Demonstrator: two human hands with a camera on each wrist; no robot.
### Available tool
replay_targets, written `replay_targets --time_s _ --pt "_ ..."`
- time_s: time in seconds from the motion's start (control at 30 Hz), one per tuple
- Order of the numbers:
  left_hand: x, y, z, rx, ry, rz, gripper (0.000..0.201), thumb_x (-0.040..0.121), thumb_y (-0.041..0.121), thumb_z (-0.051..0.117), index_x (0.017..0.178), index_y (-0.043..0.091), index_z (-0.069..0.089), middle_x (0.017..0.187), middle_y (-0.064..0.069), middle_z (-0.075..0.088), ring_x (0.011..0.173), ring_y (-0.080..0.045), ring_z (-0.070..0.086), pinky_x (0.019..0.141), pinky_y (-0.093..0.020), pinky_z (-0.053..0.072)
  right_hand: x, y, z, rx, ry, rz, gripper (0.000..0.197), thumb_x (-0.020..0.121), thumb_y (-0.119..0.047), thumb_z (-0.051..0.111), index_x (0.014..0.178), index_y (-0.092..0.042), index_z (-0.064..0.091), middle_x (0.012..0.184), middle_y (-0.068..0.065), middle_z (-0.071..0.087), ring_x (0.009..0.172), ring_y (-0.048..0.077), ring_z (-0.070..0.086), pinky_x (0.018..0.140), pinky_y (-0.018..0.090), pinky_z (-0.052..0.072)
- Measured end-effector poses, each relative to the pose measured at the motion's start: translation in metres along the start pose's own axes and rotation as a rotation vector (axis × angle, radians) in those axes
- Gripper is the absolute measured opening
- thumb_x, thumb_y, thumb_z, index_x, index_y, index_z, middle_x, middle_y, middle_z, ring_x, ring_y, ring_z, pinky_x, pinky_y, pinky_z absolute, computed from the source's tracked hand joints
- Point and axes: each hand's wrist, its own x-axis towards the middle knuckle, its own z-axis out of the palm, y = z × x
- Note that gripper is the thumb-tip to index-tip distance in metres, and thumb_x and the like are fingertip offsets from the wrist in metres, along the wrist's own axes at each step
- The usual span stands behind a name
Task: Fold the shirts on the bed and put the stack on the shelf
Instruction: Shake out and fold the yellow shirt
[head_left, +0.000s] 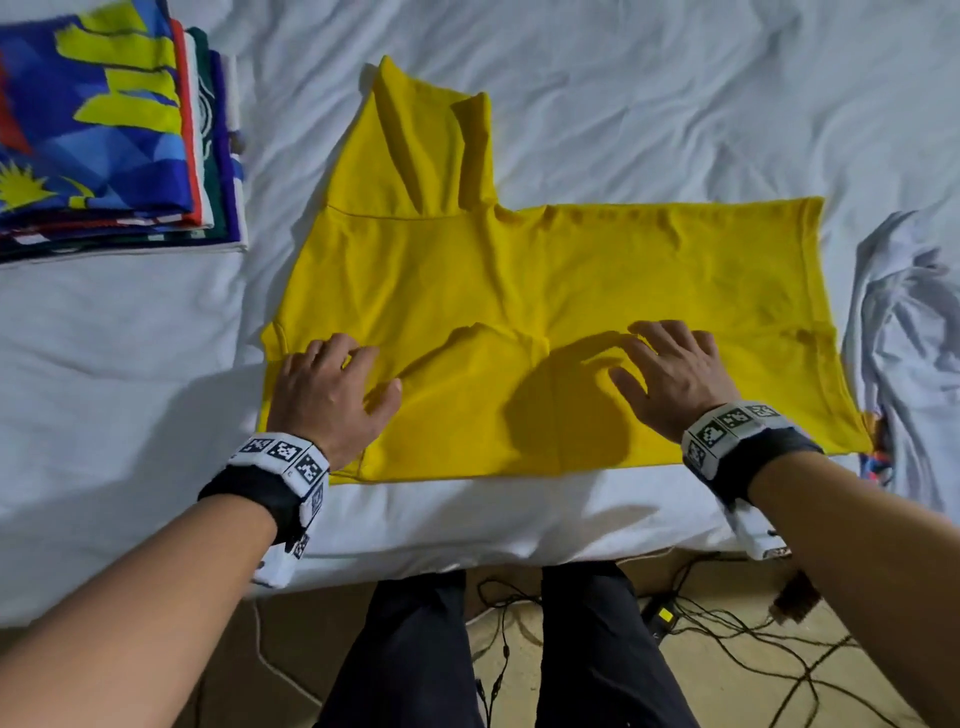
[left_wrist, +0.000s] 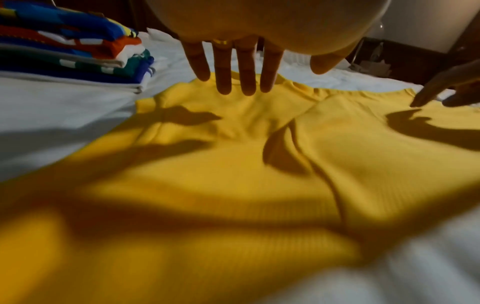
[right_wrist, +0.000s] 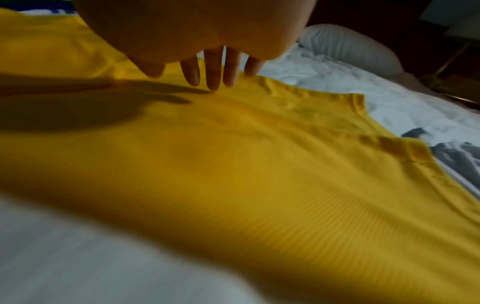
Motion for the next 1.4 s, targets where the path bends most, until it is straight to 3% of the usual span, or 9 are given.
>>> replay_targets --time_s 0.1,0.37,0.57,0.73,0.8,0.9,1.03,1.17,1.4 --pt "0.038 0.017 -0.007 -0.097 0.047 0.010 0.053 0.087 0.050 0.044 0.105 0.007 0.071 0.105 -0.014 0.064 0.091 -0.039 0.060 0.075 -0.048 0.050 0.017 0.040 -0.014 0.053 0.025 0.080 0.038 0.098 -0.035 0.053 0.124 -0.011 0.064 0.132 0.012 0.058 0.122 0.036 0.048 0.096 0.049 0.041" --pt "0.117 0.104 -0.004 -0.215 -0.004 -0.068 0.020 0.092 0.020 0.065 0.107 0.009 0.070 0.113 -0.012 0.063 0.101 -0.039 0.058 0.081 -0.047 0.048 0.056 0.128 -0.033 0.095 -0.018 0.150 0.029 0.098 -0.027 0.049 0.120 -0.014 0.065 0.126 0.008 0.059 0.119 0.032 0.048 0.095 0.046 0.042" --pt "0.175 0.136 0.000 -0.145 -0.009 -0.054 0.045 0.090 0.015 0.063 0.134 0.013 0.059 0.139 -0.008 0.055 0.117 -0.039 0.053 0.096 -0.051 0.044 0.090 0.191 -0.038 0.177 -0.028 0.155 0.039 0.095 -0.011 0.048 0.134 -0.017 0.054 0.140 0.008 0.046 0.113 0.039 0.056 0.083 0.047 0.052" --pt "0.210 0.133 0.012 -0.054 -0.163 -0.051 0.061 0.096 0.010 0.050 0.153 0.026 0.037 0.160 0.005 0.033 0.135 -0.033 0.042 0.111 -0.052 0.036 0.122 0.226 -0.033 0.227 -0.025 0.119 0.054 0.094 -0.002 0.045 0.141 -0.028 0.040 0.150 0.004 0.033 0.107 0.039 0.058 0.077 0.047 0.053" --pt "0.217 0.132 0.014 -0.001 -0.194 -0.062 0.060 0.096 0.008 0.049 0.151 0.027 0.039 0.157 0.003 0.039 0.131 -0.035 0.044 0.107 -0.052 0.037 0.130 0.233 -0.029 0.216 -0.045 0.116 0.053 0.095 -0.002 0.044 0.140 -0.030 0.040 0.146 0.004 0.034 0.105 0.039 0.057 0.076 0.046 0.052" --pt "0.223 0.130 0.013 0.081 -0.159 -0.077 0.048 0.093 0.008 0.057 0.140 0.020 0.054 0.133 -0.011 0.055 0.117 -0.041 0.050 0.095 -0.056 0.041 0.139 0.239 -0.027 0.207 -0.007 0.139 0.039 0.097 -0.006 0.042 0.132 -0.021 0.050 0.128 0.009 0.043 0.101 0.040 0.056 0.074 0.045 0.051" --pt "0.227 0.128 0.001 0.208 -0.133 -0.072 0.028 0.091 0.016 0.063 0.118 0.010 0.062 0.114 -0.019 0.055 0.106 -0.043 0.051 0.088 -0.055 0.040 0.137 0.243 -0.027 0.244 0.107 0.140 0.023 0.097 -0.007 0.043 0.113 -0.008 0.060 0.114 0.013 0.050 0.096 0.038 0.055 0.070 0.040 0.044" --pt "0.217 0.129 -0.014 0.266 -0.023 -0.058 0.019 0.087 0.018 0.065 0.102 0.007 0.063 0.103 -0.020 0.054 0.098 -0.041 0.049 0.081 -0.053 0.037 0.117 0.242 -0.027 0.287 0.307 0.156 0.018 0.094 -0.003 0.046 0.103 -0.003 0.062 0.105 0.016 0.056 0.091 0.039 0.056 0.068 0.042 0.050" --pt "0.154 0.130 -0.027 0.204 0.131 -0.009 0.019 0.088 0.020 0.060 0.106 0.013 0.061 0.099 -0.016 0.061 0.094 -0.039 0.051 0.078 -0.049 0.033 0.046 0.232 -0.015 0.300 0.532 0.170 0.018 0.088 0.003 0.054 0.102 0.001 0.065 0.097 0.022 0.060 0.084 0.042 0.060 0.064 0.050 0.054"
